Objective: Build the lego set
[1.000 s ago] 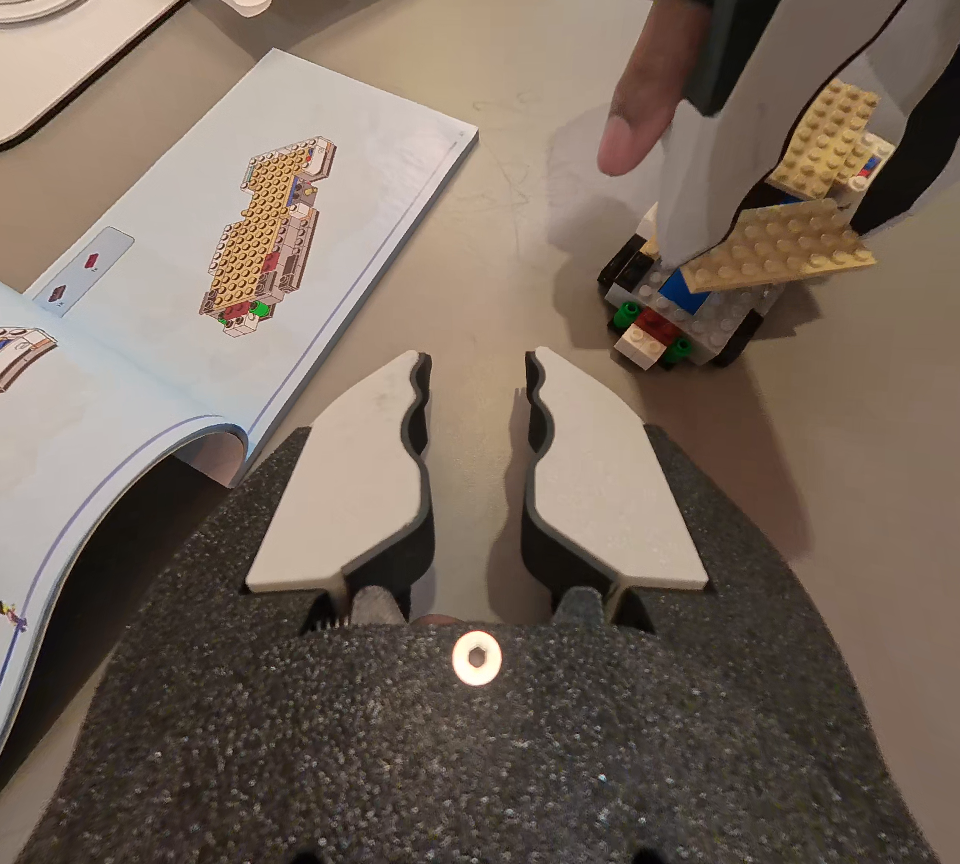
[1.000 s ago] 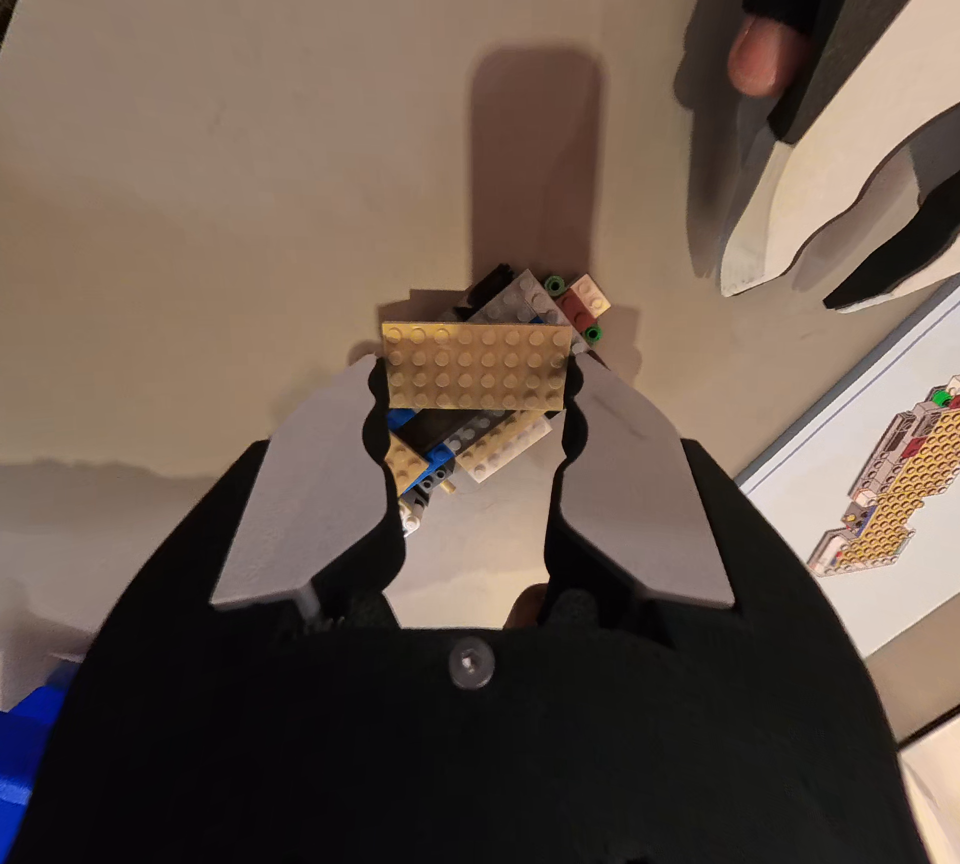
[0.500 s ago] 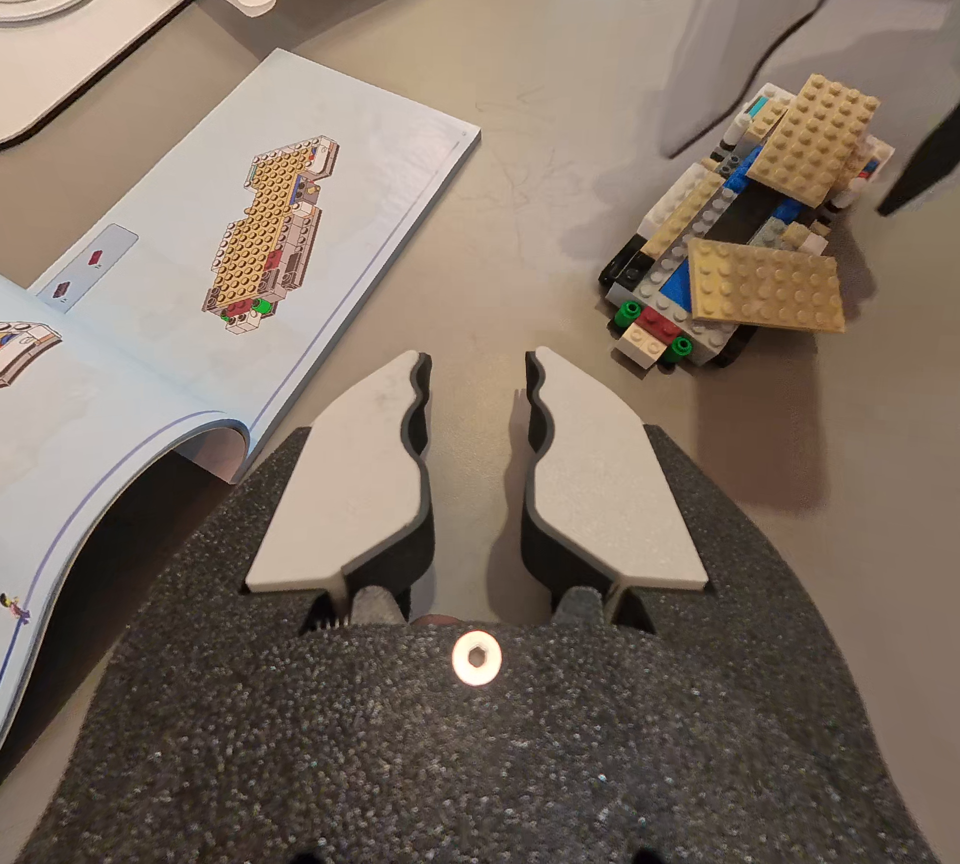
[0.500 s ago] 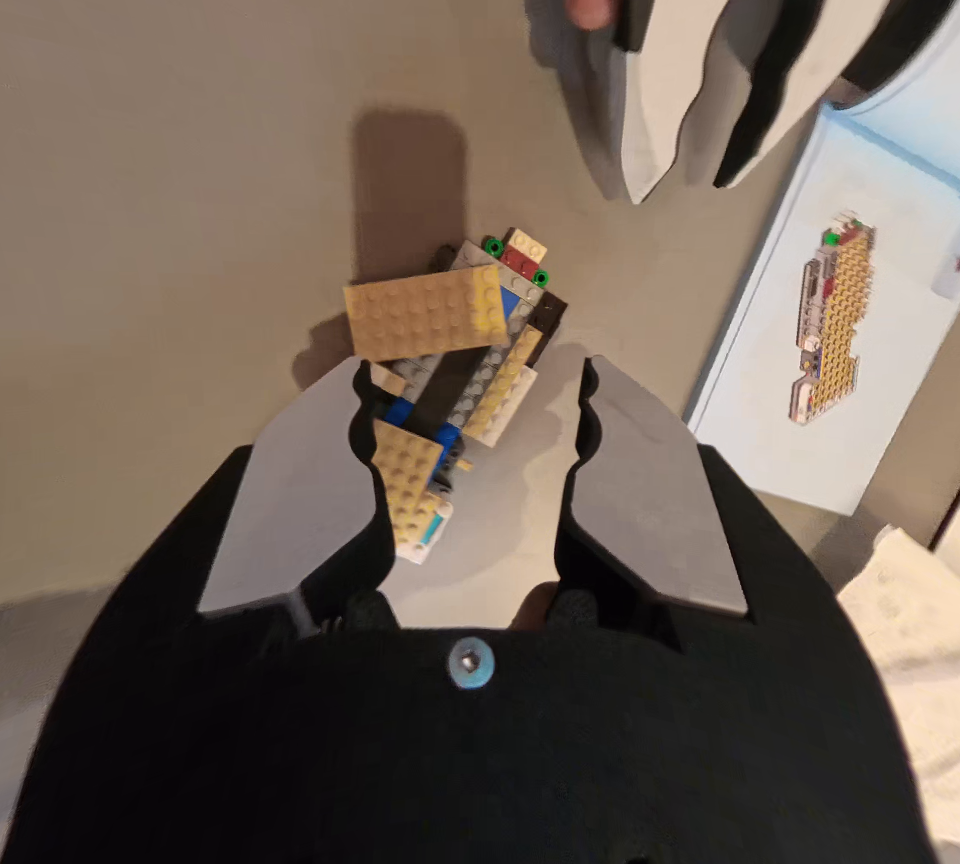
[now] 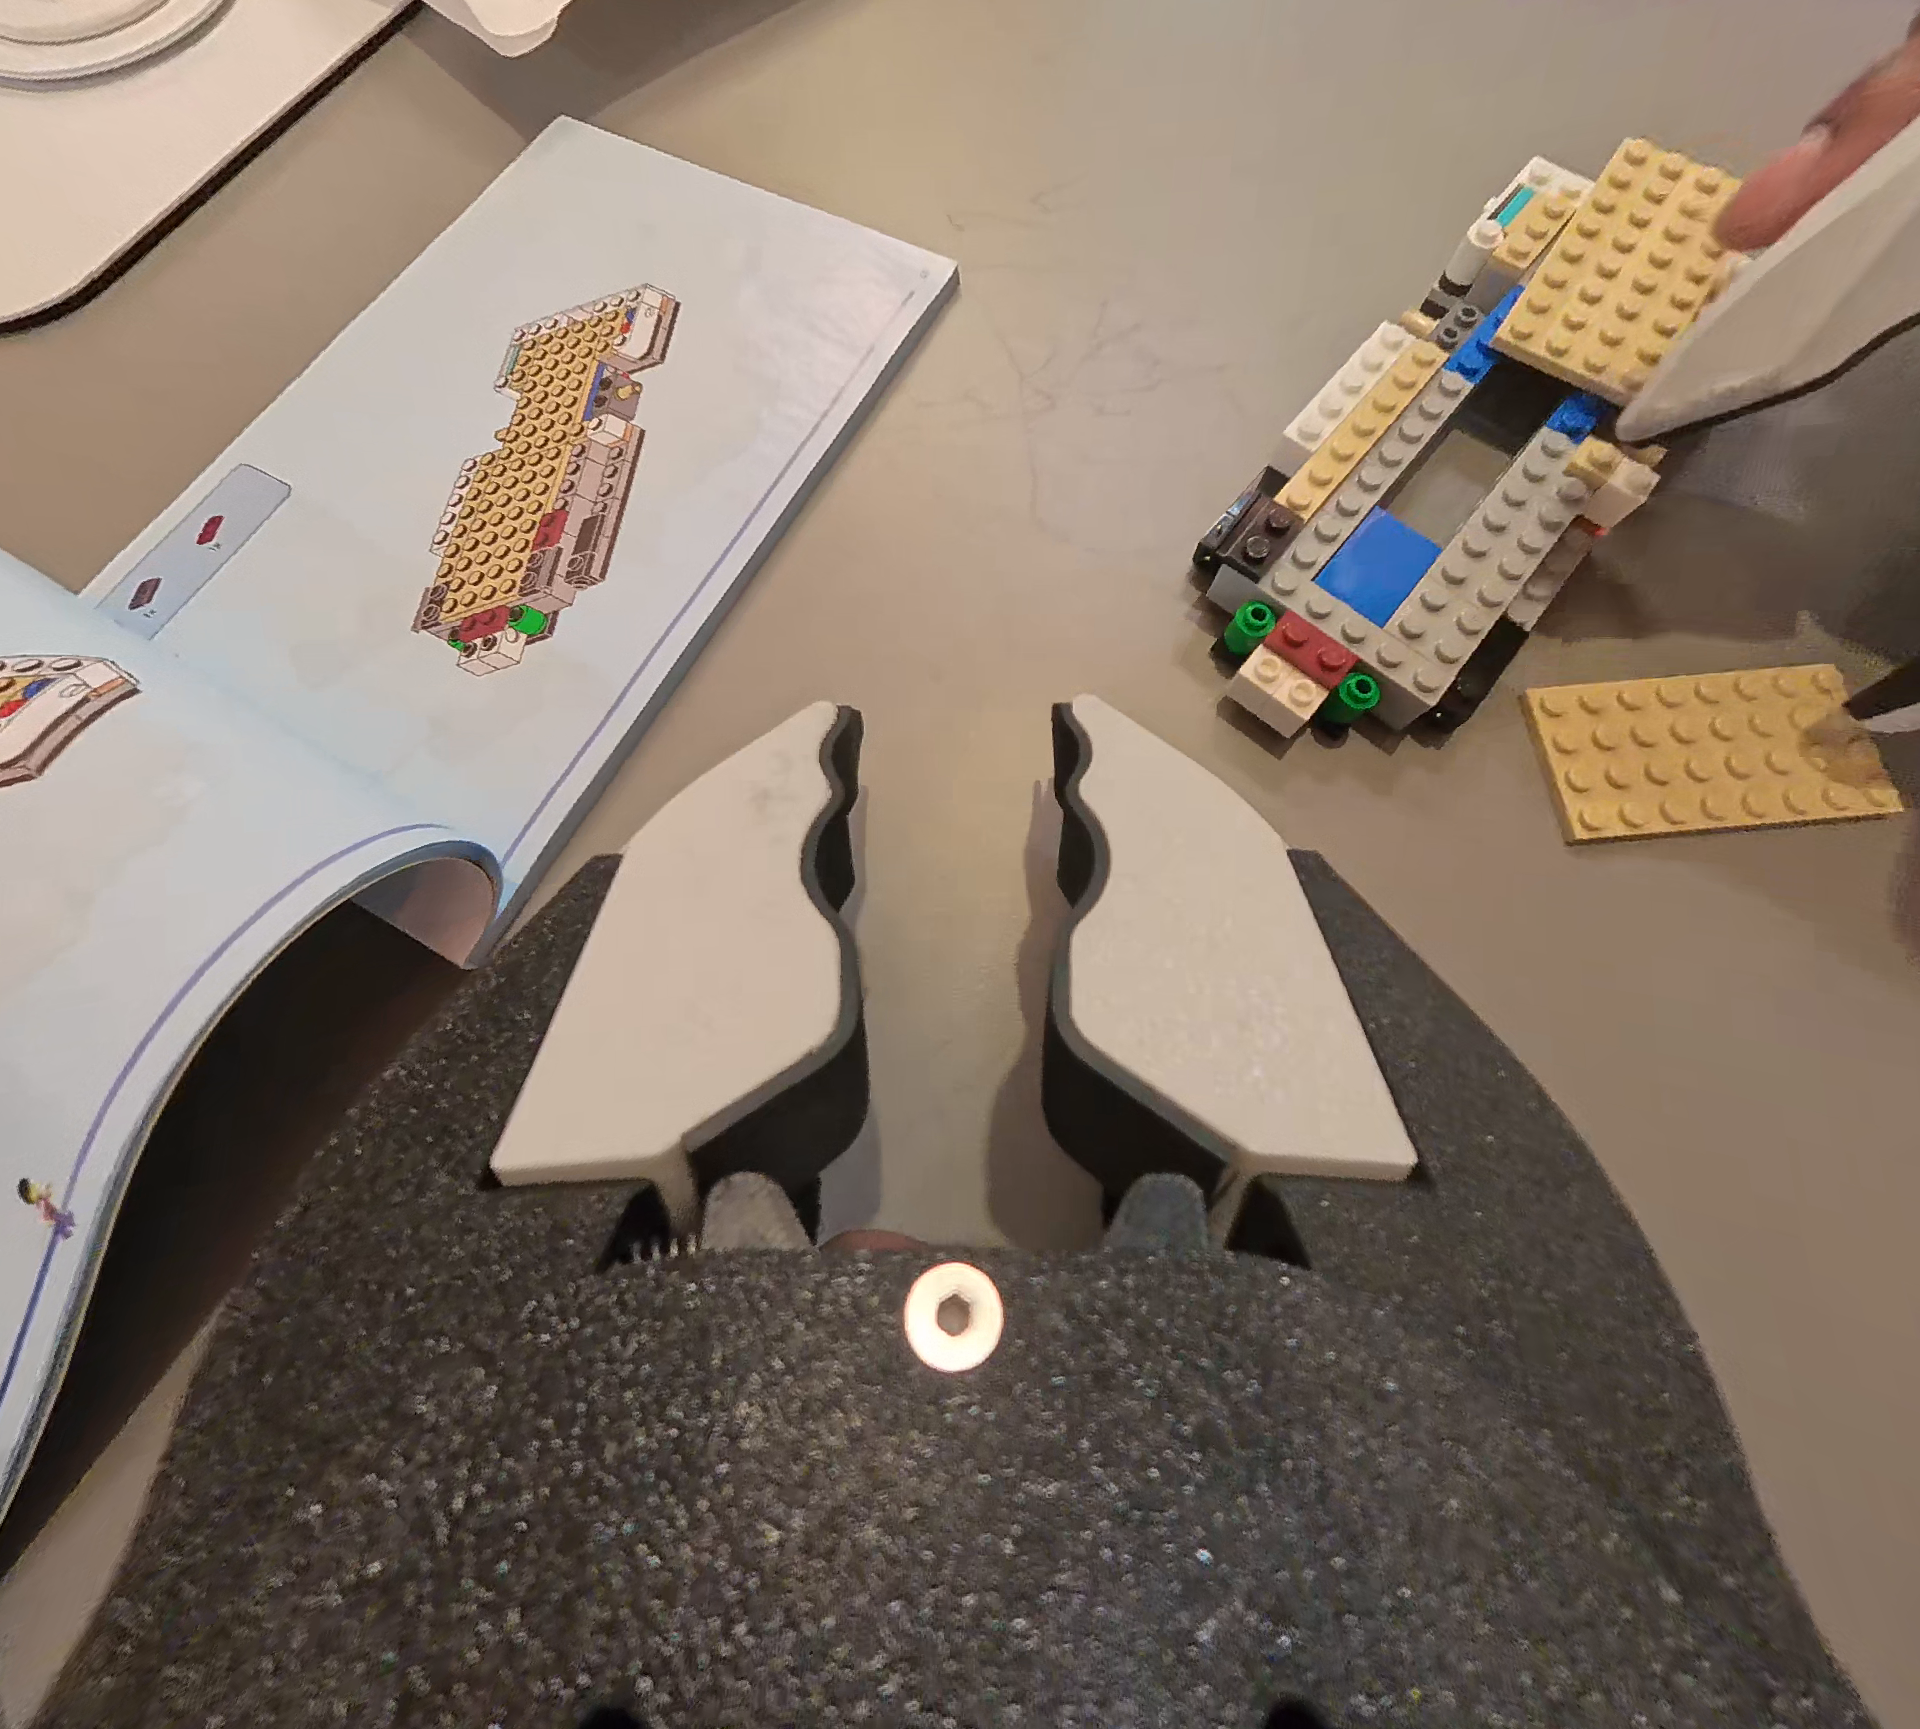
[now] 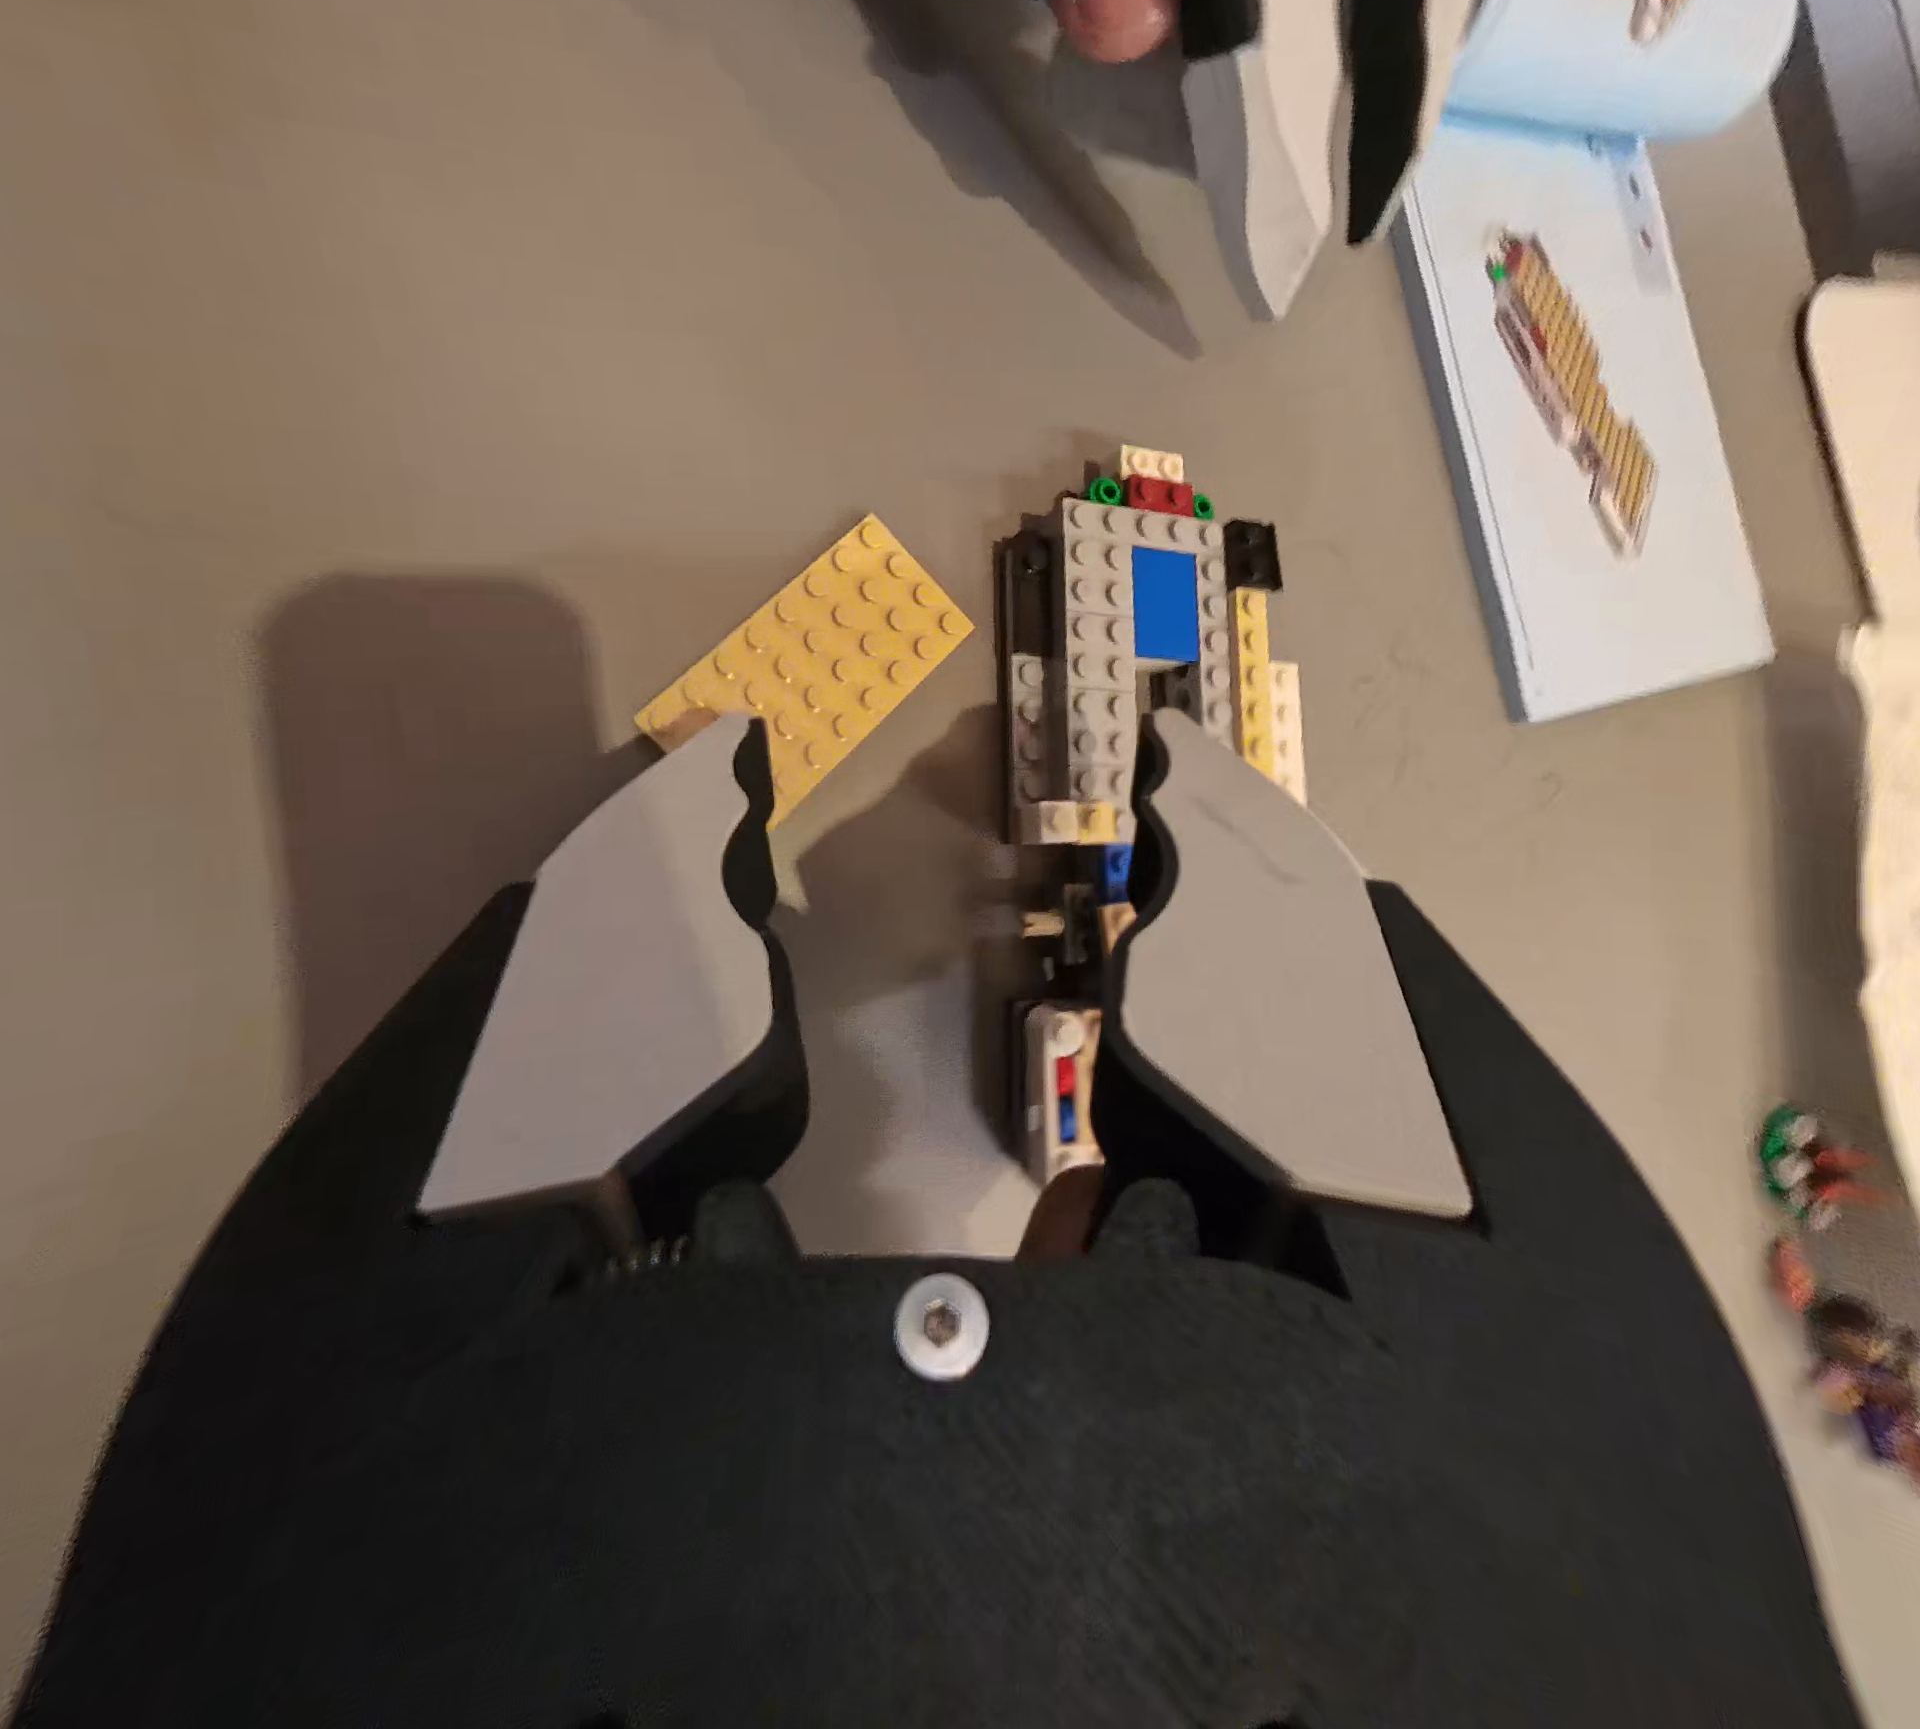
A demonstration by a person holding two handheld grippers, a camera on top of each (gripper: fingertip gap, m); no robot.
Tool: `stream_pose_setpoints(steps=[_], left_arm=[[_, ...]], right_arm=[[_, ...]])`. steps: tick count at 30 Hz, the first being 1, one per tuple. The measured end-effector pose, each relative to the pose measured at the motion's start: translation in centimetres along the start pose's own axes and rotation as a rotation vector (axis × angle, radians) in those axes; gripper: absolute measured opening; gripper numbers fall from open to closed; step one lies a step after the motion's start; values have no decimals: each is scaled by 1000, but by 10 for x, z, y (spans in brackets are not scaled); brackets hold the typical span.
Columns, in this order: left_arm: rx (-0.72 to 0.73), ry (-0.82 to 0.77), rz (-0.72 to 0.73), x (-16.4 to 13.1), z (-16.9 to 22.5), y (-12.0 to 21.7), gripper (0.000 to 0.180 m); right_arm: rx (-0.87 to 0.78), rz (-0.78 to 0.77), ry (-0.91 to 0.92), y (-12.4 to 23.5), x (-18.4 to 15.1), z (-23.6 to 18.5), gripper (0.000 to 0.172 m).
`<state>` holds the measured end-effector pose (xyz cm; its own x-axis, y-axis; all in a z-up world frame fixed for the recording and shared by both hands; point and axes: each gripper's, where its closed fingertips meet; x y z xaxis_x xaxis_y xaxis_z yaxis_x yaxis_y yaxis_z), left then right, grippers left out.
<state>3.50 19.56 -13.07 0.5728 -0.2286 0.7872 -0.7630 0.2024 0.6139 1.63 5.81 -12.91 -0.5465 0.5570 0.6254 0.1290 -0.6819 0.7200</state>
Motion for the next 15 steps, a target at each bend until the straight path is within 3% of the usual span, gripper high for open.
stream_pose_setpoints(steps=[5,9,12,15], left_arm=[[6,-1,-11,-1,0,-1,36],[6,-20,-19,-2,2,-2,36],[-2,-15,-11,0,4,-2,36],[-1,-10,-1,1,4,0,36]], right_arm=[[70,-92,-460,-4,-8,-29,64],[-2,-95,-535,-12,-9,-34,61],[-5,-78,-534,-17,-3,-31,35],[27,-87,-505,-20,-1,-29,35]])
Point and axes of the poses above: each gripper's, where its closed fingertips meet, y back along the fingers, x out of its top, z = x × y across the jaws, and after that the axes turned 3 degrees about -y, right-handed
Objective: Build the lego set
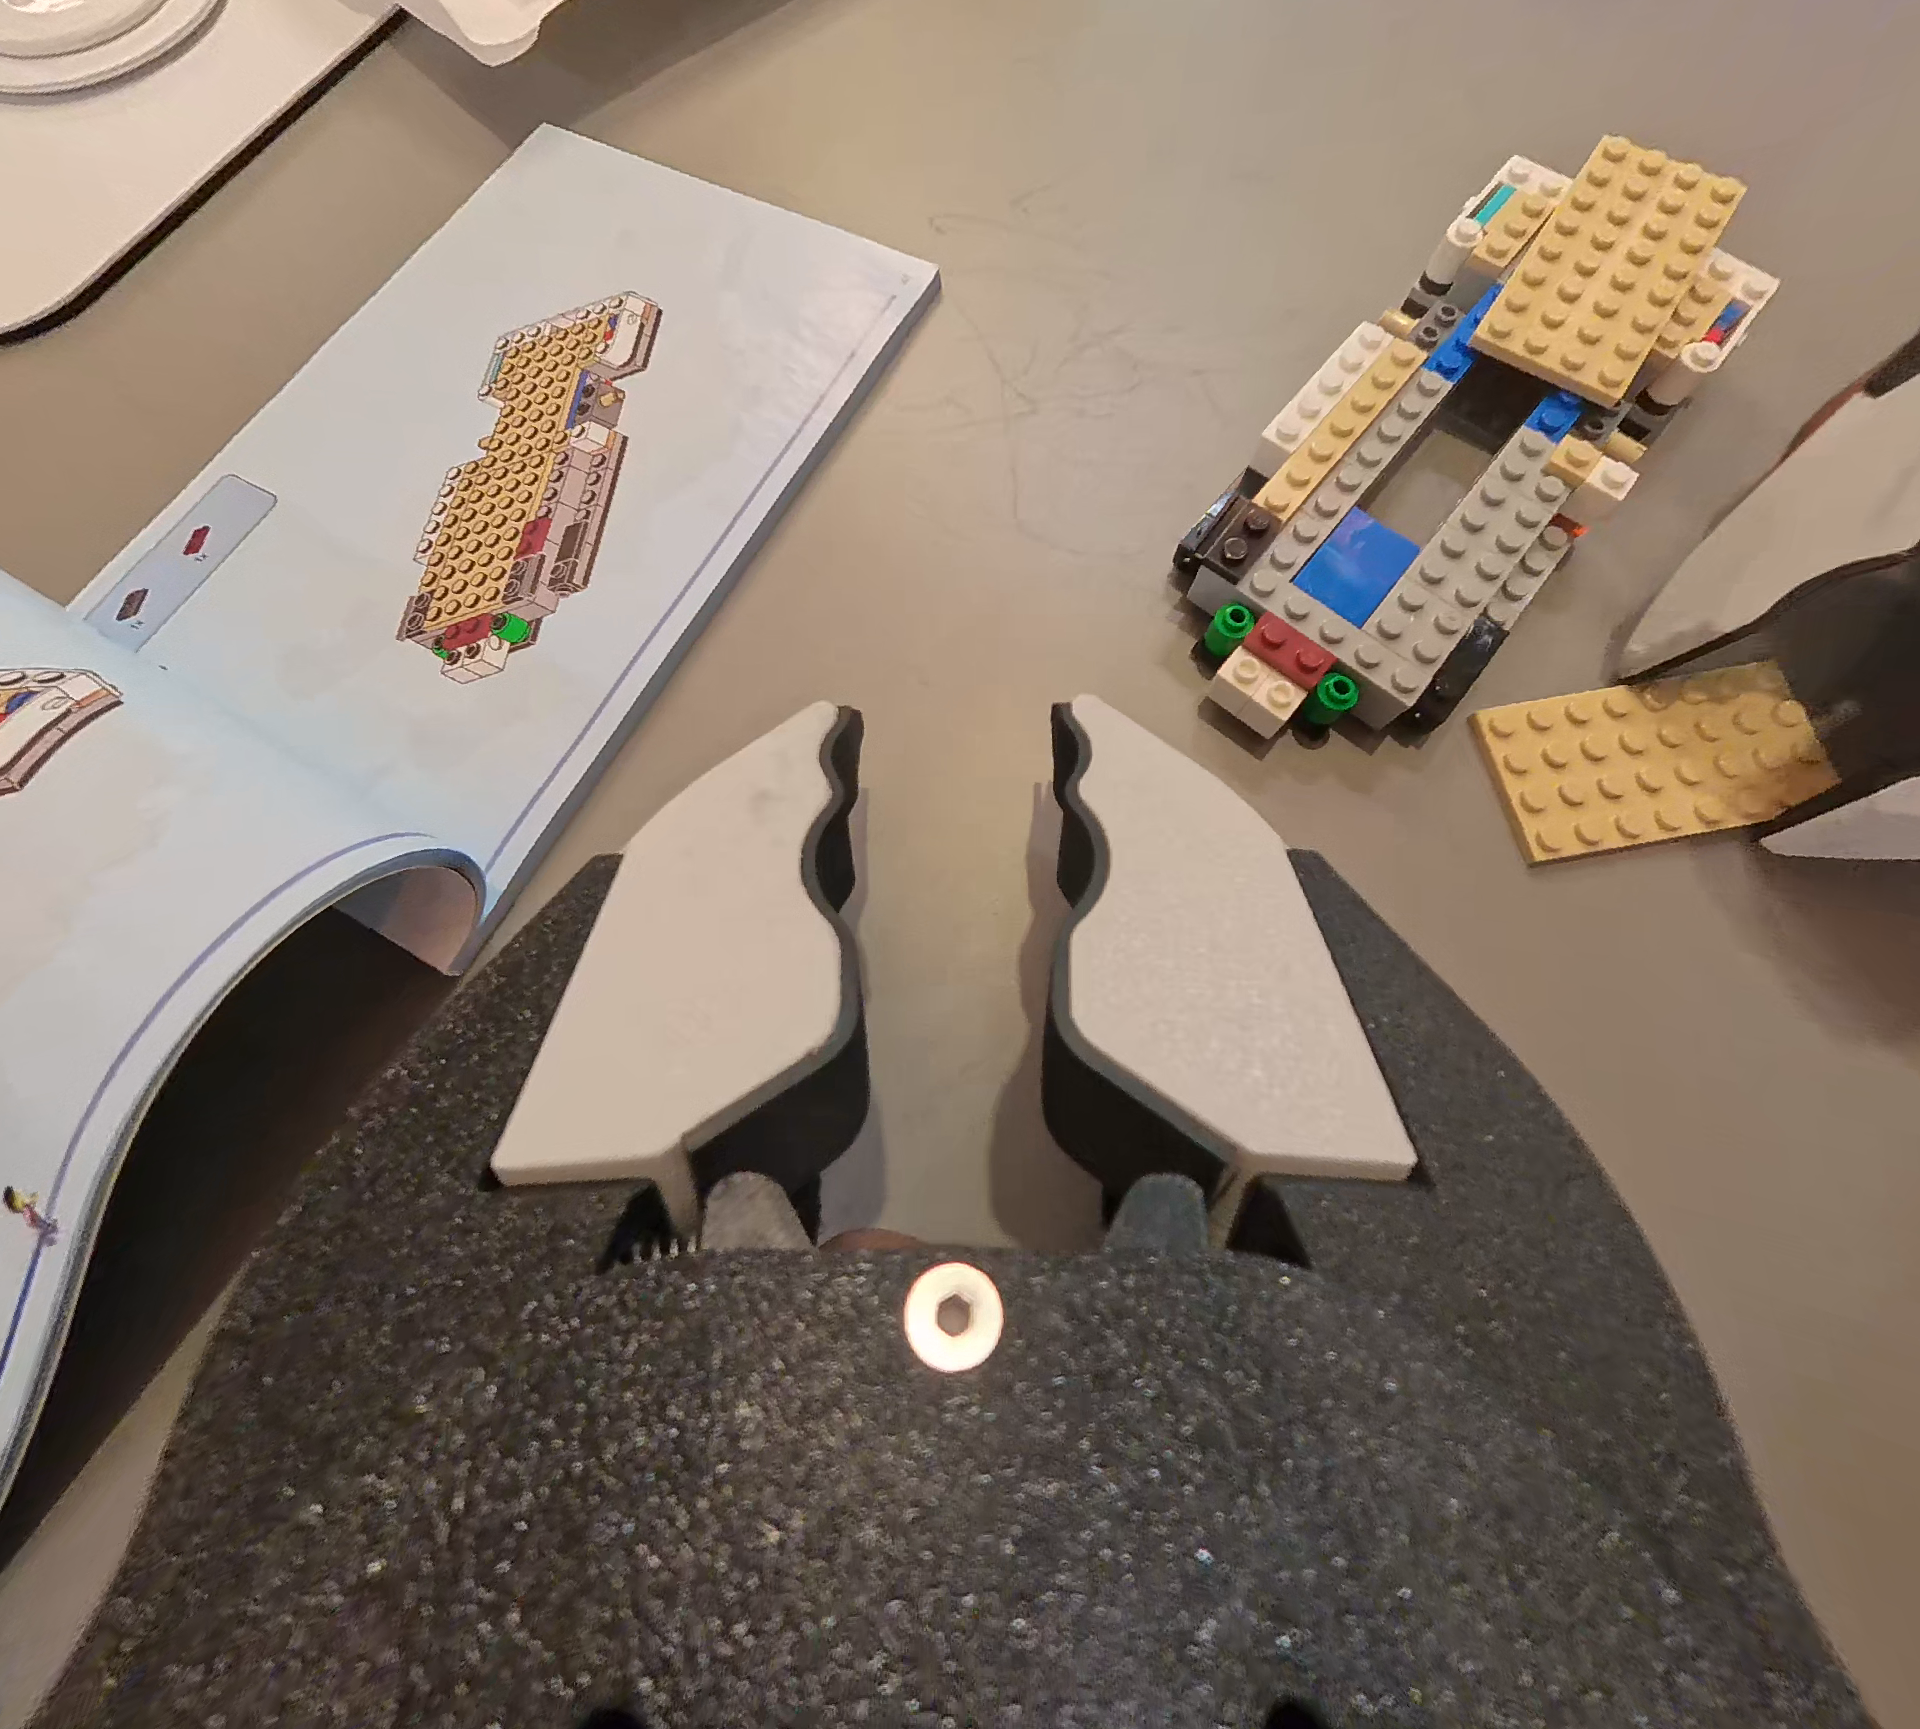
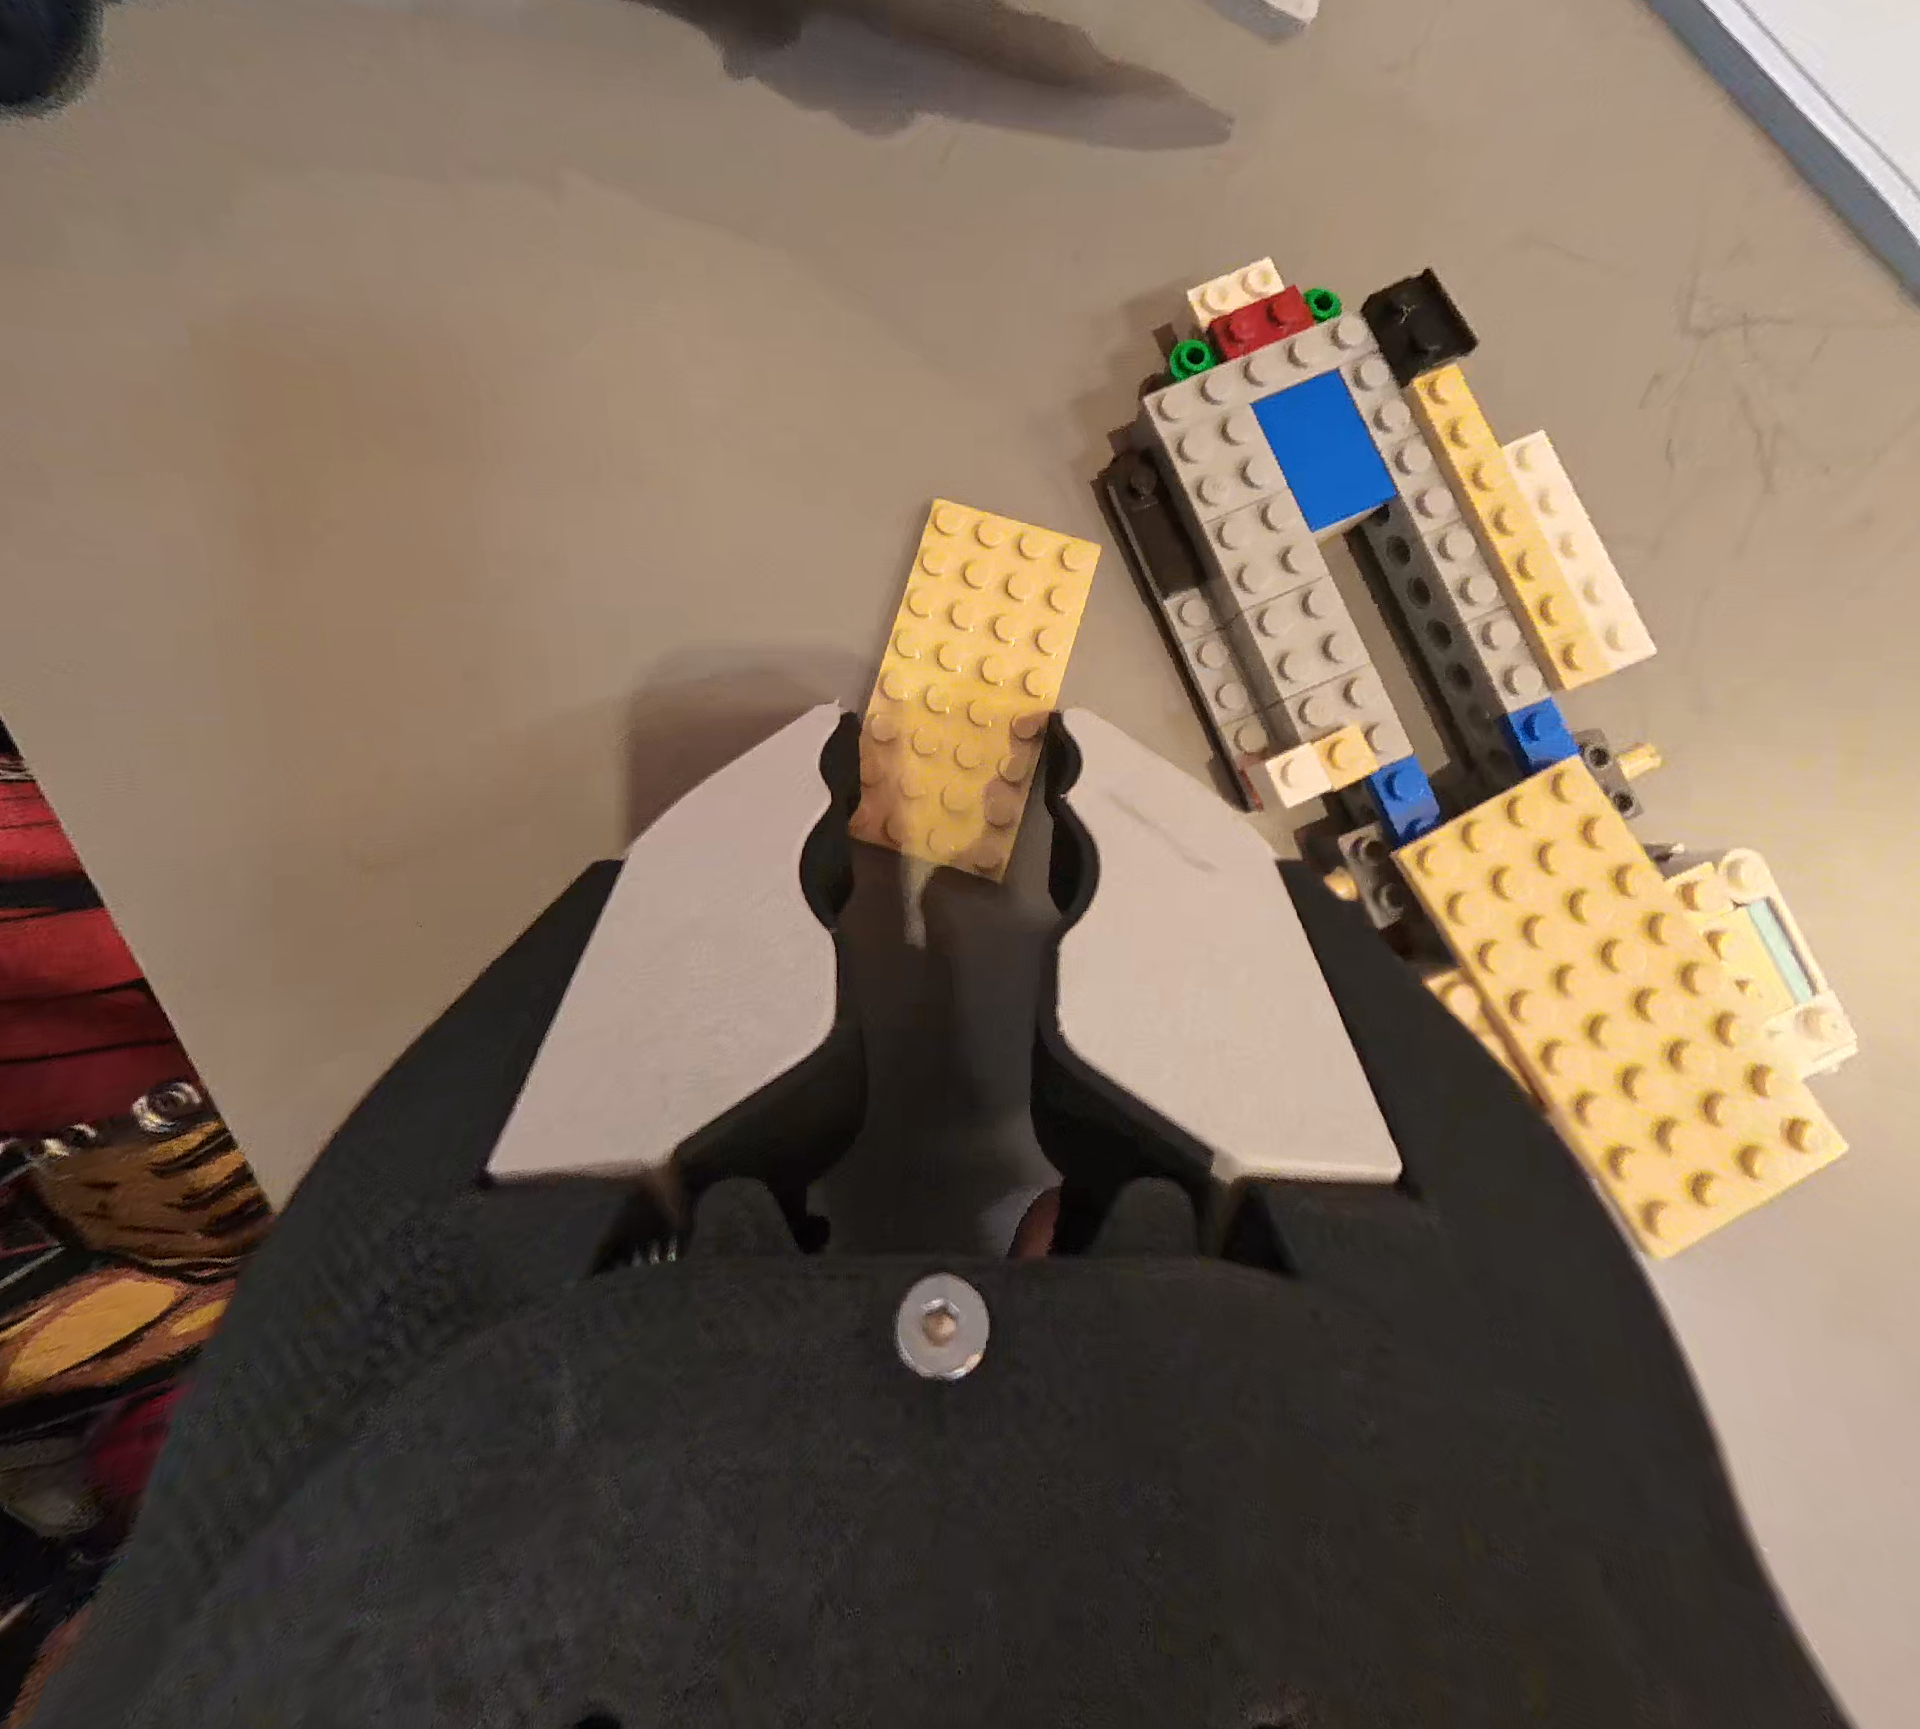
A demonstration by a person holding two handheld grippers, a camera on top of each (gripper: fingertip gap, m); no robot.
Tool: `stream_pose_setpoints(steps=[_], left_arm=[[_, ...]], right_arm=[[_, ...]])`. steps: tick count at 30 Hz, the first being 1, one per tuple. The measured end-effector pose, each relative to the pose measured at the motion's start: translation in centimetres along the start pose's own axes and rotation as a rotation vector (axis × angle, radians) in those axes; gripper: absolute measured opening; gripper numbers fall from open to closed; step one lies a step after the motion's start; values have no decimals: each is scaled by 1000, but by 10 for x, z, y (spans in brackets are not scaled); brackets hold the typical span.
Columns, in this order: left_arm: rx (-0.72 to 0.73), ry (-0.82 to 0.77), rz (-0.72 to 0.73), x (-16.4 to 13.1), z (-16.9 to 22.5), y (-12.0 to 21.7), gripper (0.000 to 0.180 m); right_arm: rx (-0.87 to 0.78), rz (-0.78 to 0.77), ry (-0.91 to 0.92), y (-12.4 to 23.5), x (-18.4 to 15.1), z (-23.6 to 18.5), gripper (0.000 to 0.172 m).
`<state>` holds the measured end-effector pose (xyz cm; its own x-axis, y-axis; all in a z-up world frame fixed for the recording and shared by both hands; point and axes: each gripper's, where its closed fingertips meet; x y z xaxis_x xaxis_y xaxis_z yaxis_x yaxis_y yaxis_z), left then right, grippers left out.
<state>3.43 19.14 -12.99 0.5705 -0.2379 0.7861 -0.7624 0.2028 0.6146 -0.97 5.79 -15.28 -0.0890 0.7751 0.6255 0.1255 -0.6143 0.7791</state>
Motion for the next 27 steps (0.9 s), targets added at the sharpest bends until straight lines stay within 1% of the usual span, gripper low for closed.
stream_pose_setpoints(steps=[6,13,15,18,20,23,25,27], left_arm=[[23,16,27,4,-7,8,36],[35,37,44,5,-13,13,36],[38,39,44,5,-14,14,36],[39,42,48,5,-15,15,36],[36,47,49,4,-15,15,36],[31,54,45,1,-14,16,36],[26,60,48,1,-14,17,36],[15,62,57,3,-11,18,36]], right_arm=[[41,-21,122,-6,11,-2,34],[103,30,289,-9,50,-13,34],[144,22,318,-15,57,-19,34],[145,7,349,-31,62,-21,34],[153,7,343,-34,63,-20,37],[162,53,287,-19,63,-8,47],[121,71,251,-2,59,15,53],[62,59,241,15,47,43,59]])
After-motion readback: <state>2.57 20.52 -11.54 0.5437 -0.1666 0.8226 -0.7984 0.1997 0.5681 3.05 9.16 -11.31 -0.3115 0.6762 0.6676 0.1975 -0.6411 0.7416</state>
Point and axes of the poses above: each gripper's, where its closed fingertips meet, y back along the fingers, x out of its top, z = x × y across the jaws, and after that the axes turned 3 degrees about -y, right-handed
